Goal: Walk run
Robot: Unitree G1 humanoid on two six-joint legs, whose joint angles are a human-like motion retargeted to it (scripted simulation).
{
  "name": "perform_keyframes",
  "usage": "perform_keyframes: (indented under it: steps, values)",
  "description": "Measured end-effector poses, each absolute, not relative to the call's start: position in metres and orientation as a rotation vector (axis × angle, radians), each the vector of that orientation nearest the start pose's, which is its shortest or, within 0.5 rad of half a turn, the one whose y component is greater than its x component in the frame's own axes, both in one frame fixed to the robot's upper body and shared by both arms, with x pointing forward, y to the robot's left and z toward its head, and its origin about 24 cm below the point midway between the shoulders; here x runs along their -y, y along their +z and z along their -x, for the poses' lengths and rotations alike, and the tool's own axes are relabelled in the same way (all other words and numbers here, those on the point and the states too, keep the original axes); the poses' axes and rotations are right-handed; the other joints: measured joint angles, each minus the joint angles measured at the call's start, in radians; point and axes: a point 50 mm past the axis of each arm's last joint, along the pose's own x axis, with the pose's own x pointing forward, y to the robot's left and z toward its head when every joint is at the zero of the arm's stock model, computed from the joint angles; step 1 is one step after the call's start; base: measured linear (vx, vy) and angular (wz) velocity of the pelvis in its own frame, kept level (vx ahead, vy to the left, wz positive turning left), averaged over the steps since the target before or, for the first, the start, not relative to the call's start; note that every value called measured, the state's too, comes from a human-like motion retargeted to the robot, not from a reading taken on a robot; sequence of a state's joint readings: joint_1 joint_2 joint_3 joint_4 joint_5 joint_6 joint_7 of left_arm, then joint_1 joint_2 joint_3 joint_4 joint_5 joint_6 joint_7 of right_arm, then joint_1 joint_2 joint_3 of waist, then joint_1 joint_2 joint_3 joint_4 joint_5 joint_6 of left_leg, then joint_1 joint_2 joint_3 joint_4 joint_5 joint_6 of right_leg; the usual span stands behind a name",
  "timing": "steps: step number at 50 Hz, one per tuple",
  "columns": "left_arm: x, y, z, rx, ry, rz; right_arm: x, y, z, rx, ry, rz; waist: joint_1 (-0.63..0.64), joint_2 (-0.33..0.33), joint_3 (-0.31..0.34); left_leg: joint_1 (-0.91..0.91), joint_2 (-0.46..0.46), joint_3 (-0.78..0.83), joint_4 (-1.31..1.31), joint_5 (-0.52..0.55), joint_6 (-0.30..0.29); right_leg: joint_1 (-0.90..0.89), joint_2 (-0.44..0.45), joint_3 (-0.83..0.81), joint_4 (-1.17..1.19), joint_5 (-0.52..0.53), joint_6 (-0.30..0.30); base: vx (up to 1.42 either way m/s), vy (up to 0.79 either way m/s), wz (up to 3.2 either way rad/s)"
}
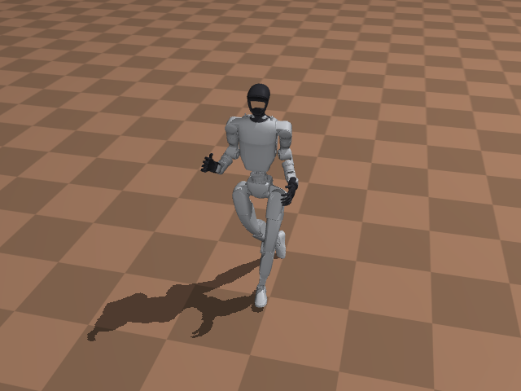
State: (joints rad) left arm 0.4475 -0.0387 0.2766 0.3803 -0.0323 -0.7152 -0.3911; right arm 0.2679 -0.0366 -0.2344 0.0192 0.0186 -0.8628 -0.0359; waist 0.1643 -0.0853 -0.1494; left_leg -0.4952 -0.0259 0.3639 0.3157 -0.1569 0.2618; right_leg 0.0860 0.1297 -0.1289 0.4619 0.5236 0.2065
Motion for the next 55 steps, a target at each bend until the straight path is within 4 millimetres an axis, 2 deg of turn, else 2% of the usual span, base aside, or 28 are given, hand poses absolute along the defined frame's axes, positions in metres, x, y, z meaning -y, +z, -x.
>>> perform_keyframes:
  steps: [1,2,3,4,5,8,10,13,17,18,20,22,23,25,28,33,35,38,39,42,43,44,45,47,48,50,53,55]
  values:
    - [-0.200,-0.050,-0.111,-0.092,0.008,-0.046,0.225,0.062,-0.161,0.577,-0.294,0.175,-0.009,0.014,-0.004,-0.026,-0.111,-0.222,0.089,-0.033,0.000,-0.044,0.060,0.057,0.156,0.000,0.011,1.86,0.22,1.70]
    - [-0.197,-0.048,-0.121,-0.065,0.004,-0.045,0.226,0.061,-0.158,0.572,-0.283,0.180,-0.028,0.036,-0.008,-0.045,-0.157,-0.347,0.167,-0.062,0.000,-0.092,0.119,0.113,0.279,-0.017,0.017,1.50,0.59,1.45]
    - [-0.203,-0.041,-0.136,-0.014,0.025,-0.041,0.223,0.061,-0.161,0.579,-0.253,0.166,-0.066,0.073,-0.011,-0.051,-0.076,-0.282,0.222,-0.080,0.000,-0.148,0.180,0.167,0.339,-0.068,0.010,1.06,0.17,0.86]
    - [-0.201,-0.034,-0.151,0.037,0.025,-0.016,0.218,0.060,-0.164,0.582,-0.226,0.151,-0.081,0.104,-0.017,-0.021,-0.029,-0.243,0.237,-0.108,0.000,-0.205,0.184,0.169,0.387,-0.133,-0.019,0.92,-0.07,0.32]
    - [-0.194,-0.027,-0.166,0.088,0.013,0.018,0.214,0.059,-0.167,0.582,-0.201,0.136,-0.085,0.132,-0.025,0.026,0.002,-0.218,0.231,-0.142,0.000,-0.263,0.160,0.146,0.428,-0.204,-0.061,1.04,0.02,0.09]
    - [-0.182,-0.001,-0.189,0.234,-0.001,0.077,0.216,0.050,-0.159,0.534,-0.196,0.159,-0.061,0.145,-0.028,0.144,-0.028,-0.248,0.149,-0.125,-0.047,-0.371,0.045,0.153,0.344,-0.385,-0.203,0.91,-0.01,0.64]
    - [-0.177,0.012,-0.197,0.295,-0.035,0.069,0.217,0.044,-0.152,0.495,-0.203,0.177,-0.097,0.153,-0.017,0.216,-0.046,-0.291,0.081,-0.049,-0.086,-0.426,-0.078,0.099,0.207,-0.460,-0.224,1.02,-0.12,1.88]
    - [-0.173,0.022,-0.199,0.328,-0.103,0.031,0.216,0.033,-0.141,0.426,-0.215,0.197,-0.158,0.151,-0.011,0.310,-0.081,-0.340,0.026,0.074,-0.131,-0.469,-0.166,0.109,-0.095,-0.487,-0.202,0.99,-0.09,2.06]
    - [-0.176,0.028,-0.198,0.327,-0.171,-0.027,0.208,0.026,-0.135,0.386,-0.204,0.212,-0.192,0.130,0.013,0.425,-0.098,-0.398,0.031,0.177,-0.166,-0.443,-0.179,0.419,-0.376,-0.593,-0.124,0.97,-0.27,1.56]
    - [-0.178,0.027,-0.196,0.317,-0.181,-0.043,0.205,0.027,-0.136,0.388,-0.192,0.220,-0.181,0.115,0.018,0.449,-0.098,-0.386,0.052,0.189,-0.171,-0.432,-0.190,0.468,-0.388,-0.591,-0.099,1.05,-0.45,1.47]
    - [-0.181,0.022,-0.193,0.286,-0.197,-0.071,0.202,0.031,-0.140,0.409,-0.170,0.234,-0.235,0.087,0.036,0.469,-0.097,-0.409,0.173,0.214,-0.181,-0.416,-0.226,0.402,-0.329,-0.452,-0.018,1.04,-0.53,2.24]
    - [-0.190,0.012,-0.183,0.233,-0.177,-0.096,0.196,0.035,-0.145,0.437,-0.126,0.223,-0.215,0.089,0.011,0.408,-0.069,-0.379,0.365,0.292,-0.233,-0.432,-0.255,0.158,-0.212,-0.540,-0.147,0.91,-0.53,1.31]
    - [-0.193,0.003,-0.174,0.189,-0.169,-0.107,0.193,0.036,-0.146,0.445,-0.113,0.206,-0.189,0.097,0.005,0.365,-0.055,-0.366,0.487,0.329,-0.271,-0.421,-0.172,0.276,-0.153,-0.598,-0.182,0.81,-0.45,0.92]
    - [-0.190,-0.016,-0.163,0.113,-0.141,-0.093,0.199,0.039,-0.154,0.482,-0.121,0.178,-0.147,0.110,0.009,0.249,0.010,-0.351,0.714,0.350,-0.319,-0.409,-0.187,0.187,-0.101,-0.641,-0.188,0.72,-0.28,1.36]
    - [-0.174,-0.043,-0.136,-0.006,-0.011,0.028,0.198,0.037,-0.163,0.479,-0.086,0.166,-0.118,0.103,0.007,0.182,0.087,-0.182,0.736,0.269,-0.230,-0.338,-0.204,0.095,-0.140,-0.644,-0.214,0.59,0.06,1.26]
    - [-0.169,-0.067,-0.093,-0.159,0.046,0.082,0.206,0.042,-0.167,0.507,-0.105,0.200,0.025,0.058,0.030,0.050,-0.078,-0.149,0.472,0.085,-0.282,-0.189,-0.233,-0.024,-0.304,-0.531,-0.183,0.44,0.07,0.84]
    - [-0.175,-0.069,-0.086,-0.183,0.029,0.054,0.206,0.044,-0.167,0.517,-0.112,0.197,0.077,0.051,0.030,0.028,-0.088,-0.101,0.284,0.017,-0.275,-0.137,-0.218,-0.096,-0.344,-0.509,-0.159,0.50,-0.01,1.29]
    - [-0.184,-0.064,-0.094,-0.159,0.014,0.012,0.210,0.051,-0.167,0.550,-0.127,0.205,0.097,0.078,0.018,0.056,-0.062,0.066,-0.010,-0.052,-0.254,-0.074,-0.144,-0.209,-0.359,-0.505,-0.128,0.47,-0.03,2.09]
    - [-0.185,-0.062,-0.100,-0.141,0.020,0.006,0.212,0.054,-0.167,0.563,-0.128,0.213,0.088,0.083,0.013,0.082,-0.059,0.161,-0.079,-0.048,-0.217,-0.057,-0.124,-0.241,-0.353,-0.501,-0.112,0.58,-0.04,2.61]
    - [-0.183,-0.053,-0.119,-0.076,0.067,0.016,0.214,0.059,-0.166,0.589,-0.123,0.238,0.058,0.066,-0.009,0.199,-0.074,0.481,-0.200,-0.059,-0.013,-0.019,-0.107,-0.351,-0.286,-0.430,-0.012,0.66,-0.17,2.14]
    - [-0.182,-0.051,-0.125,-0.058,0.095,0.026,0.213,0.059,-0.165,0.586,-0.115,0.239,0.069,0.052,-0.010,0.250,-0.077,0.456,-0.212,-0.133,-0.003,0.010,-0.105,-0.355,-0.240,-0.376,0.029,0.95,-0.53,1.39]
    - [-0.178,-0.048,-0.132,-0.039,0.109,0.039,0.213,0.057,-0.163,0.580,-0.112,0.237,0.049,0.057,-0.008,0.243,-0.087,0.303,-0.179,-0.183,0.000,-0.001,-0.080,-0.337,-0.169,-0.307,0.032,1.09,-0.56,1.90]
    - [-0.173,-0.045,-0.139,-0.019,0.117,0.054,0.213,0.055,-0.161,0.571,-0.110,0.234,0.014,0.071,-0.006,0.207,-0.102,0.087,-0.125,-0.219,0.000,-0.033,-0.043,-0.308,-0.084,-0.232,0.017,0.83,-0.01,2.37]
    - [-0.168,-0.036,-0.159,0.042,0.122,0.089,0.208,0.050,-0.163,0.553,-0.100,0.212,-0.001,0.130,-0.002,0.162,0.015,0.058,0.000,-0.200,0.000,-0.159,0.042,-0.138,0.144,-0.178,0.002,0.33,0.44,1.82]
    - [-0.165,-0.030,-0.173,0.081,0.109,0.107,0.205,0.048,-0.164,0.551,-0.102,0.201,0.005,0.161,-0.001,0.135,0.034,0.012,0.040,-0.217,0.000,-0.217,0.064,-0.070,0.247,-0.214,-0.005,0.14,0.35,1.77]
    - [-0.151,-0.018,-0.192,0.141,0.056,0.150,0.206,0.043,-0.160,0.529,-0.154,0.202,0.009,0.218,-0.025,0.165,0.056,-0.062,0.037,-0.229,0.000,-0.289,0.056,-0.074,0.337,-0.281,-0.109,0.34,0.29,2.33]
    - [-0.136,-0.001,-0.208,0.221,0.004,0.174,0.213,0.037,-0.149,0.475,-0.209,0.231,0.062,0.223,-0.032,0.228,0.030,-0.131,-0.043,-0.178,0.000,-0.354,-0.026,-0.050,0.329,-0.372,-0.338,0.30,0.20,2.43]
    - [-0.129,0.010,-0.215,0.267,-0.063,0.141,0.217,0.033,-0.141,0.444,-0.244,0.243,0.015,0.244,-0.032,0.235,0.009,-0.254,-0.054,-0.148,0.000,-0.421,-0.057,-0.009,0.307,-0.425,-0.374,0.34,0.16,3.96]
